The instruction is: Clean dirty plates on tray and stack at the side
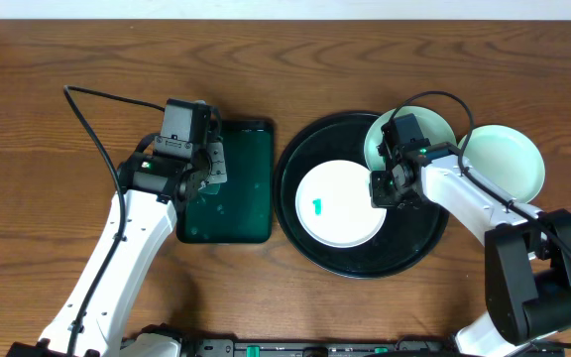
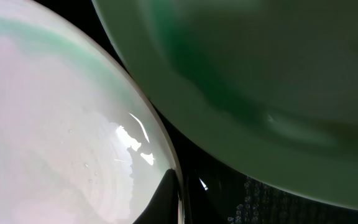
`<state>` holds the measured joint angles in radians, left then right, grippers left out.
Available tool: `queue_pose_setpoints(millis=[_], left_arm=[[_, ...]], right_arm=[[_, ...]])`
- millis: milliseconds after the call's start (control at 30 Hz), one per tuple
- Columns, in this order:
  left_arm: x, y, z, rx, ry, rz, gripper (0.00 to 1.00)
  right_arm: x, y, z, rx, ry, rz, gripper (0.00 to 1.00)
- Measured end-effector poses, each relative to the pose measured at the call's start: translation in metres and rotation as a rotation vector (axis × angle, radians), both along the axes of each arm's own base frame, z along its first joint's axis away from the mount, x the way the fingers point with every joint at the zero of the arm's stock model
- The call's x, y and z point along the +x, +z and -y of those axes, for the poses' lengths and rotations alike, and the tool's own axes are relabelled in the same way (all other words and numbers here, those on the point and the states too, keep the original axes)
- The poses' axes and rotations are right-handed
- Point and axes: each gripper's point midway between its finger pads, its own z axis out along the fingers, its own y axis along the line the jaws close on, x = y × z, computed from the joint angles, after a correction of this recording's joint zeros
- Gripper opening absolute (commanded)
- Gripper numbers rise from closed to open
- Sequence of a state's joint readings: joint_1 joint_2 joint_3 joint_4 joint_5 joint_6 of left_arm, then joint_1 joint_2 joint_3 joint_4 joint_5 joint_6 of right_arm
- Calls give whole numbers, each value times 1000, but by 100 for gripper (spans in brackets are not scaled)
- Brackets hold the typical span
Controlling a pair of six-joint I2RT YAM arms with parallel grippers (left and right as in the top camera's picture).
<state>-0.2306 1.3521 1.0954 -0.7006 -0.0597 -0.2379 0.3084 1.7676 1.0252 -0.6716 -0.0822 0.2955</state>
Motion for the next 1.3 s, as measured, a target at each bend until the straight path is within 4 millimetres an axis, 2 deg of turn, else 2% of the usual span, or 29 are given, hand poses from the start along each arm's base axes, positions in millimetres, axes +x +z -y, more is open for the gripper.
queue_pose_setpoints(millis=[967, 1133, 1233, 1300], left_arm=[[0, -2, -1, 6, 3, -4, 7], [2, -19, -3, 21, 24, -55, 7], [-4, -37, -5, 46, 33, -169, 7], [-1, -40, -6, 62, 40, -240, 8]], right_arm=[[0, 0, 0, 0, 0, 0, 1], [0, 0, 0, 0, 0, 0, 1], [0, 0, 0, 0, 0, 0, 1], [0, 0, 0, 0, 0, 0, 1]])
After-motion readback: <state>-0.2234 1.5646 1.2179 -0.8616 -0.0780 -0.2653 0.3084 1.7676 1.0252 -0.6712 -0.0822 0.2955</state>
